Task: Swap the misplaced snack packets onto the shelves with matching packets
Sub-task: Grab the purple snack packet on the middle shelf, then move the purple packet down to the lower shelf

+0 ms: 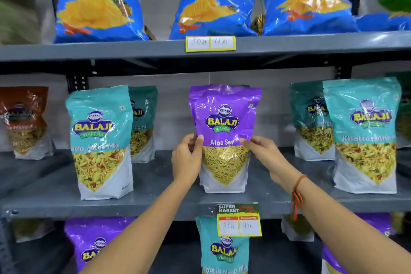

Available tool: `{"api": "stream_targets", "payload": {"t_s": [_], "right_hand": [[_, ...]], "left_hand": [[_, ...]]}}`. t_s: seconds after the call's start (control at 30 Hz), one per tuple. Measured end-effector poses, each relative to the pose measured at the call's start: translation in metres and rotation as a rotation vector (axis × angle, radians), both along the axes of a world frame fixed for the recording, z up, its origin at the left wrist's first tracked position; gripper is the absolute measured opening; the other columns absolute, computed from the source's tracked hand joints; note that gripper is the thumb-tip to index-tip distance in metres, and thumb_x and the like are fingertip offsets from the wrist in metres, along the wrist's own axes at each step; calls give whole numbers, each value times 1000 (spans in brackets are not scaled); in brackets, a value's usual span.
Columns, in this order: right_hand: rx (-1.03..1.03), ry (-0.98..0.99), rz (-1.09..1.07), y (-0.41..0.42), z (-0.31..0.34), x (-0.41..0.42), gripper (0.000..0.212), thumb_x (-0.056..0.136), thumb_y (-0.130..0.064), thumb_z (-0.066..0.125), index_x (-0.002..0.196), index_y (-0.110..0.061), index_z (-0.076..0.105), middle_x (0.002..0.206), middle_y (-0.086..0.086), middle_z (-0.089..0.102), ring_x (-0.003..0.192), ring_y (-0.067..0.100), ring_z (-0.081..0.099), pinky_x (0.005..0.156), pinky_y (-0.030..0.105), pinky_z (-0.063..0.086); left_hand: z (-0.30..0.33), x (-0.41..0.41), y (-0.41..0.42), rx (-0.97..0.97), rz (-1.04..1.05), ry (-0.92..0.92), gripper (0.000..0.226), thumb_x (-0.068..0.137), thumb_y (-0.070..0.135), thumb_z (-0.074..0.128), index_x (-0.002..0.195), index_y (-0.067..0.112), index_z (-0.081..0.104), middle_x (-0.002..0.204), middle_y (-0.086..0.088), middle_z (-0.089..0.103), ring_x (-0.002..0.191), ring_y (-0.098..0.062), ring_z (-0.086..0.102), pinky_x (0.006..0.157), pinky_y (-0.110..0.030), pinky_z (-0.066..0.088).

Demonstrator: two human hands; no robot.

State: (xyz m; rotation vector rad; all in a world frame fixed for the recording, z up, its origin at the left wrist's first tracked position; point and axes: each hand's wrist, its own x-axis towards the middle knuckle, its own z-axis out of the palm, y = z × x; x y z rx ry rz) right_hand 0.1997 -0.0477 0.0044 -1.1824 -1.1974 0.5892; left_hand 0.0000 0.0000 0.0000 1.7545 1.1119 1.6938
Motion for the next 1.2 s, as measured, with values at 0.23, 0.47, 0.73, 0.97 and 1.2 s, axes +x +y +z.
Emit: {"api": "stream_targets", "payload": {"t_s": [0.23, 0.47, 0.73, 0.97, 1.2], "right_hand": [[81, 14, -107, 14, -15, -3, 13, 88, -21, 73, 78, -25, 80, 81, -8, 80, 86, 13, 72, 86, 35, 57], [131, -8, -153, -9, -9, -20, 11, 88, -18, 72, 82, -18, 81, 60, -22, 74, 74, 2, 67, 78, 26, 58], [235, -85, -12, -52, -5, -62, 80, 70, -59, 76, 91, 16, 58, 104, 44, 58, 78, 24, 65, 85, 68, 49], [179, -4, 217, -105, -70, -116, 32, 84, -28, 72, 75, 2, 72, 68, 26, 68, 73, 11, 50, 65, 32, 41], [-84, -169, 187, -96, -188, -144, 59, 83, -23, 77, 48, -13, 30, 50, 3, 22, 50, 5, 21, 50, 26, 19]], "left_hand": [[-4, 4, 6, 26, 88, -25, 28, 86, 45, 62, 80, 19, 73, 72, 2, 73, 72, -17, 68, 72, -35, 55], [-1, -5, -9, 27, 122, -74, 20, 84, 38, 67, 74, 21, 72, 70, 1, 73, 68, -17, 68, 70, -37, 56], [-6, -59, -82, 90, 15, -378, 15, 85, 25, 69, 70, 27, 69, 61, 13, 67, 60, 3, 56, 62, -14, 47], [-71, -121, -140, 105, 12, -427, 20, 83, 20, 69, 67, 30, 73, 59, 18, 68, 58, 4, 55, 59, -12, 46], [-197, -160, -139, -150, 147, -246, 20, 74, 42, 74, 70, 23, 74, 61, 15, 69, 55, 5, 54, 60, -8, 44]]}}
